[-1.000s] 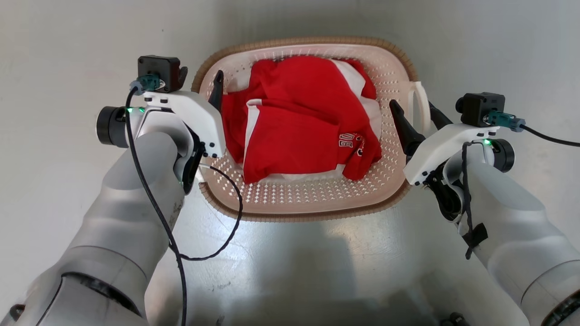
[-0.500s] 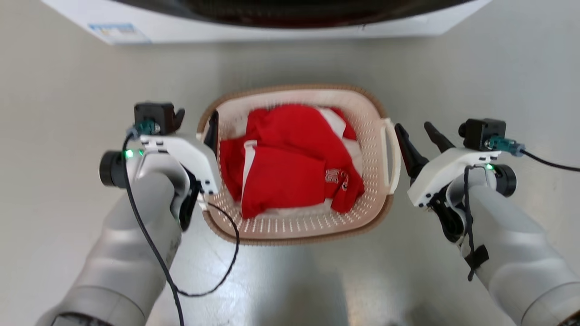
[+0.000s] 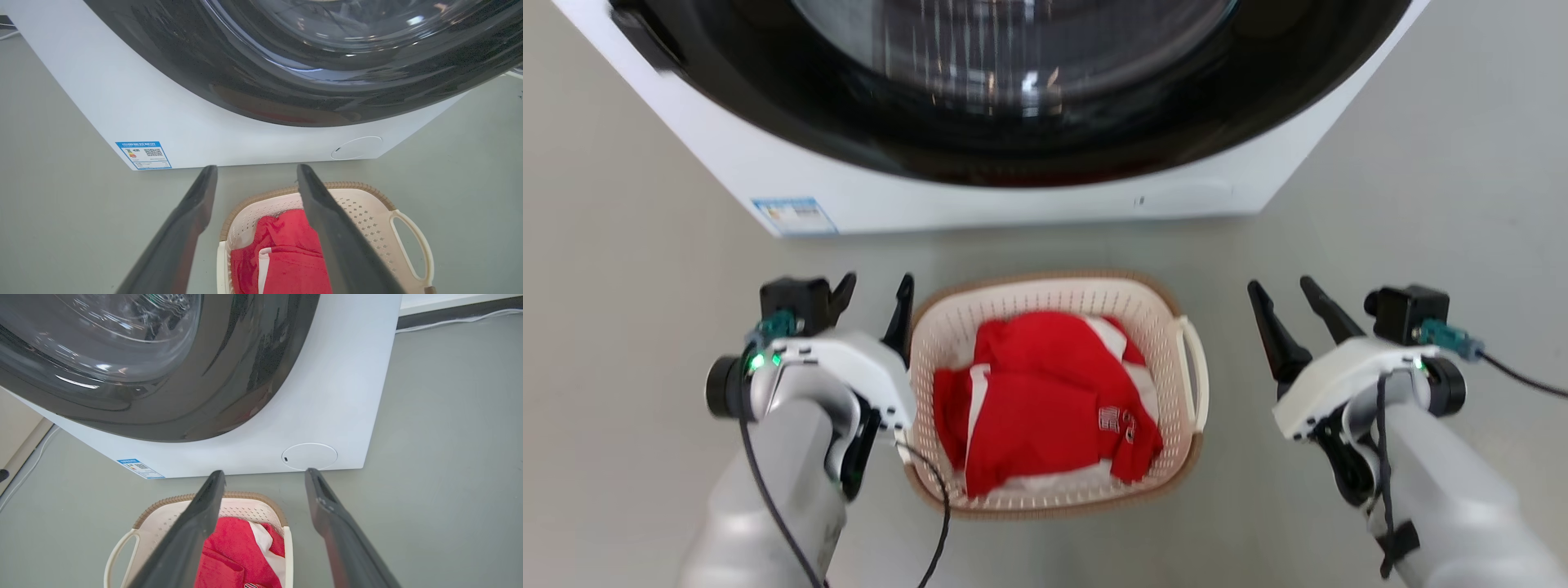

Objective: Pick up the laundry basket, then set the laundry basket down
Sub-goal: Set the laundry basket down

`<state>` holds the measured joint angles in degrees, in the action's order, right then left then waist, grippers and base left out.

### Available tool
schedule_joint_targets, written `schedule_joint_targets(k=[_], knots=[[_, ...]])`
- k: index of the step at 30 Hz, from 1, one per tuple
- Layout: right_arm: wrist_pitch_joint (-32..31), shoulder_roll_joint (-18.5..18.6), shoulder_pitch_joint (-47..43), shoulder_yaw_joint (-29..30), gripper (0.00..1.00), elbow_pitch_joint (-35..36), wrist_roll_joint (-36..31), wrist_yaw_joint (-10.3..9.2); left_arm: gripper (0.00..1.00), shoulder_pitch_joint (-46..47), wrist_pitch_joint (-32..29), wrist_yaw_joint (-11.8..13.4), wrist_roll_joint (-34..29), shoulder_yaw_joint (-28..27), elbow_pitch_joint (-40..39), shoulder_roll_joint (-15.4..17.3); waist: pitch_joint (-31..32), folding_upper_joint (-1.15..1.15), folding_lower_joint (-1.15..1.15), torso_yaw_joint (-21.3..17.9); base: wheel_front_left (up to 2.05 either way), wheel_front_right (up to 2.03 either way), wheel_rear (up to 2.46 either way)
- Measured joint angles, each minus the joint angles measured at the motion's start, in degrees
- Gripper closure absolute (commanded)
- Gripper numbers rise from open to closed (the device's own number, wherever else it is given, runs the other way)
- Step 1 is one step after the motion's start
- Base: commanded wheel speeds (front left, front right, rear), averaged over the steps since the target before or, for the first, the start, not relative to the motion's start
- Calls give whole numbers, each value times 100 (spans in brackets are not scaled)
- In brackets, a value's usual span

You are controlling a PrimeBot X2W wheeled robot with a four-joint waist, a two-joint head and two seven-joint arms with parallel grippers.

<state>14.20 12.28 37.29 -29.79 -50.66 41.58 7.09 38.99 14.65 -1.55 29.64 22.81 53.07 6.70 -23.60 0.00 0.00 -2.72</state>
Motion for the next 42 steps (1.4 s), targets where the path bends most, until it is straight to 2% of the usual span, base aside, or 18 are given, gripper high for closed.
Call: schedule_joint_targets(k=[12,27,37,42], knots=[[1,-23,-1182,1306,0,1389,-1118,0,0,-1131,0,-5,-799,-910,-1163,-75,1060,0,0,30,0,0,0],[1,-224,-2180,2368,0,2770,-1962,0,0,-2275,0,-198,-1374,-1874,-2769,-330,1602,0,0,155,0,0,0],[1,-466,-2900,2973,0,3674,-2334,0,0,-3173,1,-256,-1473,-2068,-3778,-442,1923,0,0,219,0,0,0],[1,-565,-3177,3175,0,3874,-2446,0,0,-3459,0,-305,-1412,-2064,-4019,-439,2039,0,0,255,0,0,0]])
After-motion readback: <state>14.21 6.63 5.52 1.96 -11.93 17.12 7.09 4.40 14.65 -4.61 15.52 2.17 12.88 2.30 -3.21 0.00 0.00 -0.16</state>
